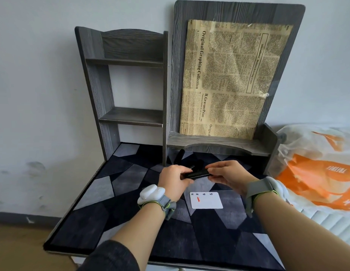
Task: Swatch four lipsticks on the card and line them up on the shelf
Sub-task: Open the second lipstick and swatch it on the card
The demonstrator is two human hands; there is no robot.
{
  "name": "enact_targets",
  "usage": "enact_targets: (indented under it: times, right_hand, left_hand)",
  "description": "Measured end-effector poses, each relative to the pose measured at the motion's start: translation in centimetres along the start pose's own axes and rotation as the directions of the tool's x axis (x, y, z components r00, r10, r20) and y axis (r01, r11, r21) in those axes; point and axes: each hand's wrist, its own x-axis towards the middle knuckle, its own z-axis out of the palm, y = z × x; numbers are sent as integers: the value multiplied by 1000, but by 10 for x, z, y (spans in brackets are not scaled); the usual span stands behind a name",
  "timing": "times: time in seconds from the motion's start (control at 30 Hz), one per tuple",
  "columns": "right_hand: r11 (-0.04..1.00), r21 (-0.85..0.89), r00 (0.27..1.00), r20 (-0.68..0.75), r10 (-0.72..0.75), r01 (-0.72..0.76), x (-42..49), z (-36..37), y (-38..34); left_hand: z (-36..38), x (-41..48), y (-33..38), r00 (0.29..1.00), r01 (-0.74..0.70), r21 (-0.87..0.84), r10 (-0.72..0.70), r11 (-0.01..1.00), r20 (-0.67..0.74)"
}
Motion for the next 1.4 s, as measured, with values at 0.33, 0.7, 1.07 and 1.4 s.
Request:
enact_targets:
  times: [0.33, 0.7, 1.07, 1.4]
  right_hand:
    - [949, -308, 993, 70, 90, -64, 0, -12, -2]
    - [990, -101, 992, -96, 85, -94, 11, -28, 8]
    - [996, -63, 875, -483, 26, -64, 50, -58, 28]
    - [978, -168, 806, -592, -1, -122, 68, -61, 39]
  left_hand:
    - [7, 10, -5, 999, 20, -21, -19, 1000, 33]
    - [10, 24, -18, 997, 43, 82, -38, 996, -65]
    - [17, 36, -33, 993, 36, 187, -14, 982, -119]
    - [31, 44, -34, 996, -19, 182, 33, 983, -77]
